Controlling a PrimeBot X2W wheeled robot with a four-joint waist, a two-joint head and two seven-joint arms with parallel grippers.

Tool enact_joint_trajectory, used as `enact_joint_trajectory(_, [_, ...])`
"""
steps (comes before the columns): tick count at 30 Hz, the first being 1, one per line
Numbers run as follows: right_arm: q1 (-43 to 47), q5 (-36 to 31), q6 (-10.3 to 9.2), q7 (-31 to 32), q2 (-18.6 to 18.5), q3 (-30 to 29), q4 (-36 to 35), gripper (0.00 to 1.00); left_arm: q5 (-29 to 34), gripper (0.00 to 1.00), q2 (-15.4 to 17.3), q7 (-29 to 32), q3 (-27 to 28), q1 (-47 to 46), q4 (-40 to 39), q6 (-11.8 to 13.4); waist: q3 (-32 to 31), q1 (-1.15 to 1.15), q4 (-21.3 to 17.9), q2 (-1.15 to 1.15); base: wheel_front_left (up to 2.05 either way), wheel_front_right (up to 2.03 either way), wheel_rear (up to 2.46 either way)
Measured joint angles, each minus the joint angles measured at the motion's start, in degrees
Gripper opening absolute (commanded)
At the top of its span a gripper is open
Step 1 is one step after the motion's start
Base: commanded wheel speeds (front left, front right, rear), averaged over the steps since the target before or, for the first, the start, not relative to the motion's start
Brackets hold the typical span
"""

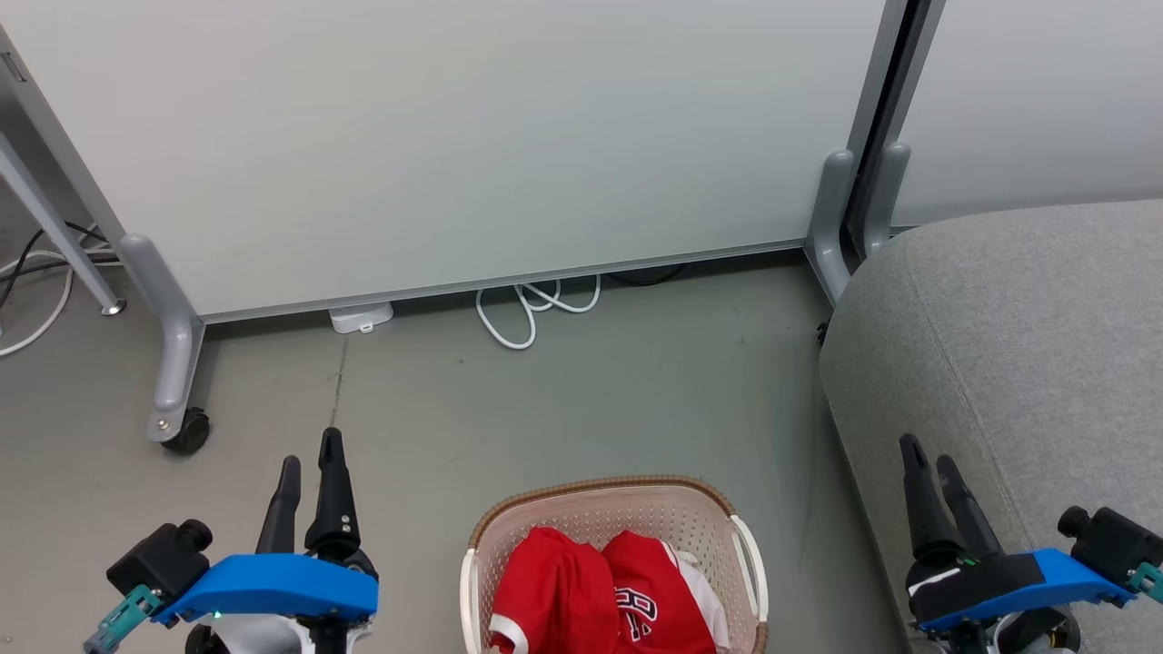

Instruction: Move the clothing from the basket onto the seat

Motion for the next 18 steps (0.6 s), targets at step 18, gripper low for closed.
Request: enact_joint_trajectory(18, [-0.12,-11.41,0.00,-1.92,-0.08,1.23,-0.01,1.00,13.00,1.00,0.10,-2.93,-1.89,0.01,-0.15,-0.04,-0.16,0.00,-0.17,0.00,0.00,0.00,0.00])
